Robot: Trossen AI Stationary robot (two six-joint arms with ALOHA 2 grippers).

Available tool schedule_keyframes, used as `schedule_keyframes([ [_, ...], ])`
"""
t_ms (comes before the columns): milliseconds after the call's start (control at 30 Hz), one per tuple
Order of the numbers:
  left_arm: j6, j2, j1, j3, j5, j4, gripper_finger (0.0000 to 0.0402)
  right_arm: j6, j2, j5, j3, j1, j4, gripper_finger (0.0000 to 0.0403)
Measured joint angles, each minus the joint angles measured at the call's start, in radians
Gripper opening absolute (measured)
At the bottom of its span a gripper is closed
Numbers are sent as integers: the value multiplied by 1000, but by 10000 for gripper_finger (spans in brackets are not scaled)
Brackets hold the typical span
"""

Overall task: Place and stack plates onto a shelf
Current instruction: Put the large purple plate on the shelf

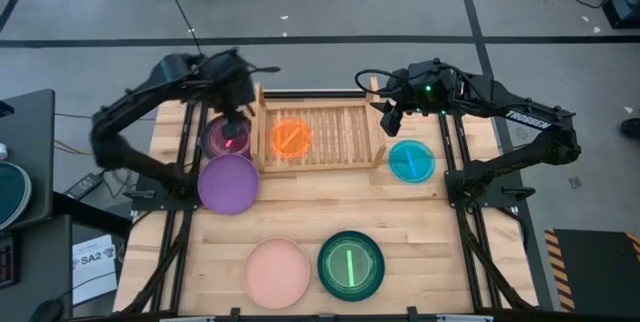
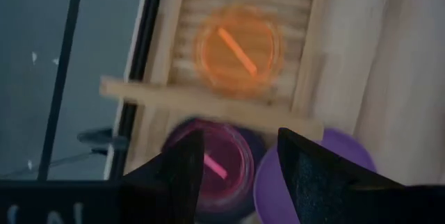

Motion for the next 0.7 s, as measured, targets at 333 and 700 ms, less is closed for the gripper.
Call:
schedule_keyframes([
  [333, -1, -255, 69, -436, -49, 100, 188, 0, 0, 0, 0, 0, 0, 189],
  [700, 1, -286, 142, -724, -49, 184, 188, 0, 0, -1, 0, 0, 0, 189],
])
